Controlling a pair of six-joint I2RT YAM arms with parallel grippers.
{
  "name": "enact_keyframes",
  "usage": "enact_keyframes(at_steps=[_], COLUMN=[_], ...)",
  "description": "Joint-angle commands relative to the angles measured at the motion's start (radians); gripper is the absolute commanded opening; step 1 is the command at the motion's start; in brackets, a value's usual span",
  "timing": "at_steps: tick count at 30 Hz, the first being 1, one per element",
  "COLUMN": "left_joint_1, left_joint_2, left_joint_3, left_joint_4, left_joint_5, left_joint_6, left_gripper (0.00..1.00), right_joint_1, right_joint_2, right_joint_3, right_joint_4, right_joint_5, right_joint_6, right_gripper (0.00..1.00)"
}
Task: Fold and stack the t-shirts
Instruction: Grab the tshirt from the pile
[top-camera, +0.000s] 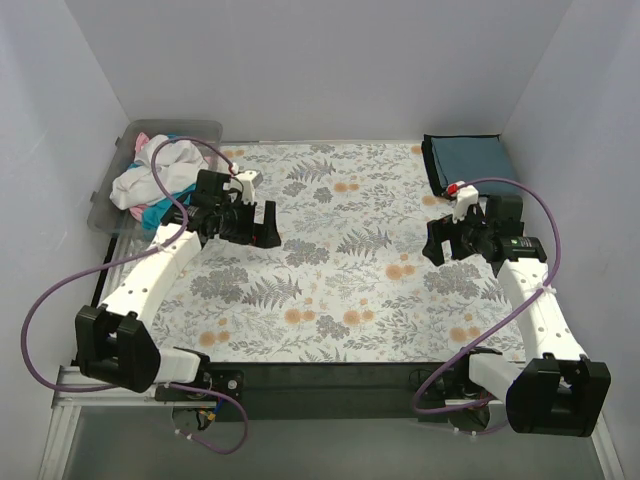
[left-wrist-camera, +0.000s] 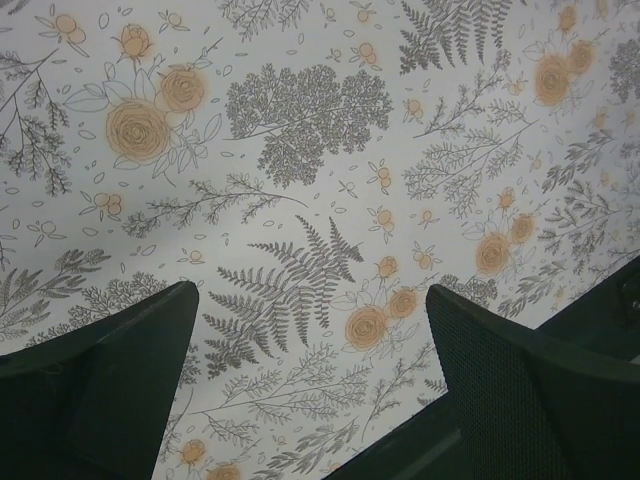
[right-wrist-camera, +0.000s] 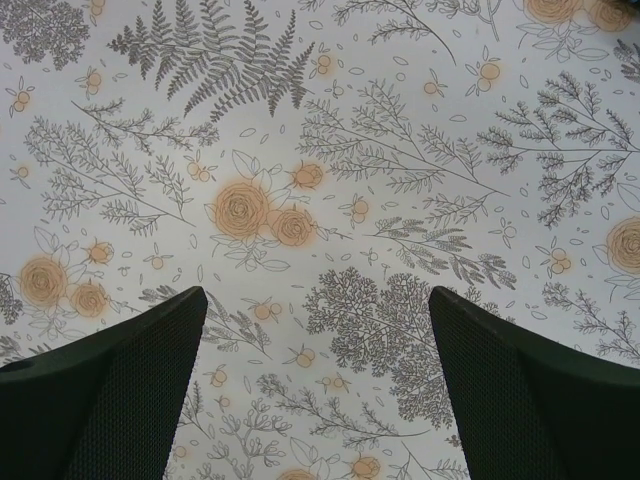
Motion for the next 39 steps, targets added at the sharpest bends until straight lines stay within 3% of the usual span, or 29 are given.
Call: enact_keyframes(at_steps=[1,7,14,18,22,27,33,37,38,39], left_joint_1=[0.005,0.085,0.411,0.471,0.531,0.557,0.559,0.565,0.565,0.567], left_joint_2=[0.006,0.146,0.521,0.689,0.805,0.959,1.026,1.043,1.039,1.022], left_joint_3=[0.098,0.389,0.789,0.945,0.949,1.066,1.04,1.052,1.054,1.054], left_joint_4=[0.04,0.006,-0.057,-0.036,0.095,0.064,0.126,0.155,0.161,0.167], left_joint_5=[0.031,-0.054,-0.037,-0.101,-0.15,-0.19,-0.238,-0.232,-0.224,-0.21], left_joint_6=[-0.012,-0.009,0.052,0.065,0.037,0.037,0.068,0.06,0.055,0.051], left_gripper=[0.98,0.98,0.98,0.98,0.98,0.97,0.97,0.82,0.76,0.64], right_joint_1=[0.004,0.004,0.004,0.004,0.004,0.004,0.004,0.004,0.004,0.004], right_joint_2=[0.01,0.102,0.274,0.282,0.288,0.306,0.322,0.32,0.32,0.319], right_joint_3=[0.014,0.106,0.185,0.194,0.191,0.186,0.18,0.179,0.177,0.175], right_joint_4=[-0.023,-0.02,-0.061,-0.061,-0.063,-0.061,-0.063,-0.064,-0.064,-0.064], right_joint_5=[0.006,0.082,0.038,0.006,-0.006,-0.005,-0.003,-0.002,-0.005,-0.005], right_joint_6=[-0.005,0.047,0.04,0.03,0.027,0.023,0.02,0.018,0.018,0.018], right_gripper=[0.98,0.98,0.98,0.98,0.98,0.98,0.98,0.98,0.98,0.98])
